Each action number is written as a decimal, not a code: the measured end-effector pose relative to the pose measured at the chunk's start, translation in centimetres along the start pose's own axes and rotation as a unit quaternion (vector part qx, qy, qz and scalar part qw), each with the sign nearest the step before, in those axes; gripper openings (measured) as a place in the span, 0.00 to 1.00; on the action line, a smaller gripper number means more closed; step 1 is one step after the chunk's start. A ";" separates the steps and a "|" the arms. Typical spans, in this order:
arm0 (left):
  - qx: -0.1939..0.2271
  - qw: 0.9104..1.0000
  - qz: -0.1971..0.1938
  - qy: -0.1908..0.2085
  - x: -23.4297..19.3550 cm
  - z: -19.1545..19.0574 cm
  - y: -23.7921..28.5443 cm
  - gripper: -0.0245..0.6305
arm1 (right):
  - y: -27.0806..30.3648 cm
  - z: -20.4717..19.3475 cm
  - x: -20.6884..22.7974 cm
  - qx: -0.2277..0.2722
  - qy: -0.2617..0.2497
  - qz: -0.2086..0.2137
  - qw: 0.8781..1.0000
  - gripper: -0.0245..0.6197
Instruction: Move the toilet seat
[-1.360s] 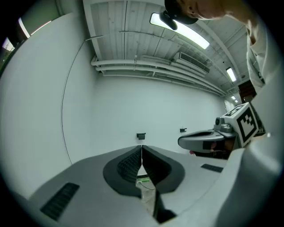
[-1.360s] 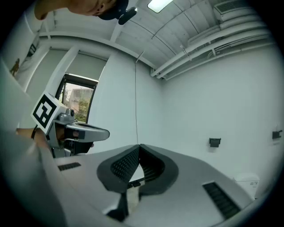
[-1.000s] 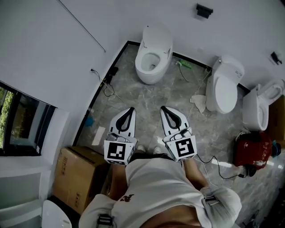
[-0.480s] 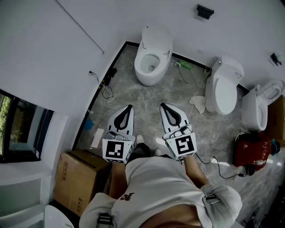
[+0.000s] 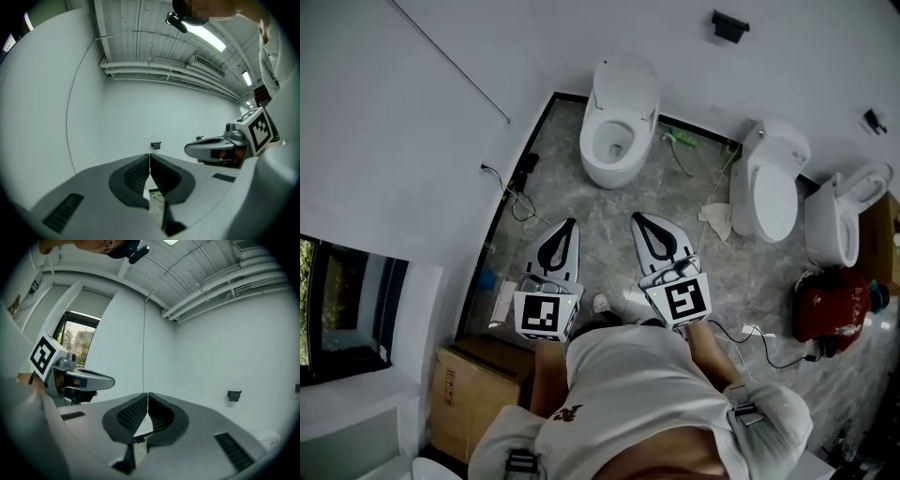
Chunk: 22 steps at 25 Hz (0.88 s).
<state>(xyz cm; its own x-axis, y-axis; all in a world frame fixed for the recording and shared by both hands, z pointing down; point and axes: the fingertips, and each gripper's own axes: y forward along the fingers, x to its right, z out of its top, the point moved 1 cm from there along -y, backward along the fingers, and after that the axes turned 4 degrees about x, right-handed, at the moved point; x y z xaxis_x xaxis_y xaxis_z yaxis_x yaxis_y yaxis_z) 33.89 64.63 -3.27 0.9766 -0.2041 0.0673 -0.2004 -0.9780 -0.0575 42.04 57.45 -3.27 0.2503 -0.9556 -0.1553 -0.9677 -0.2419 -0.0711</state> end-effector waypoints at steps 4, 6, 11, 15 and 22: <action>0.000 1.000 -0.007 -0.004 -2.8 -0.3 1.3 0.07 | 3.1 0.3 -0.3 0.004 -0.001 -0.008 1.000 0.07; 0.000 1.000 -0.012 -0.007 -4.0 -0.5 1.7 0.07 | 4.2 0.0 -0.4 -0.001 0.000 -0.014 1.000 0.07; -0.001 1.000 -0.016 -0.014 -6.5 -1.2 3.9 0.07 | 7.2 -0.4 0.4 -0.004 -0.002 -0.024 1.000 0.07; -0.003 1.000 -0.021 -0.018 -7.7 -1.8 6.1 0.07 | 9.1 -1.1 1.7 -0.008 -0.001 -0.030 1.000 0.07; -0.005 1.000 -0.016 -0.010 -9.3 -2.2 10.5 0.07 | 12.4 -2.0 5.1 -0.005 0.003 -0.031 1.000 0.07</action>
<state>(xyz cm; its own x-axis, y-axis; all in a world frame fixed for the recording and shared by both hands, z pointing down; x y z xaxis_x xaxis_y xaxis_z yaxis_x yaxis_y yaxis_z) 22.58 56.18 -2.33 0.9839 -0.1718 0.0487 -0.1696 -0.9844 -0.0465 31.25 49.23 -2.97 0.3089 -0.9401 -0.1442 -0.9508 -0.3016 -0.0708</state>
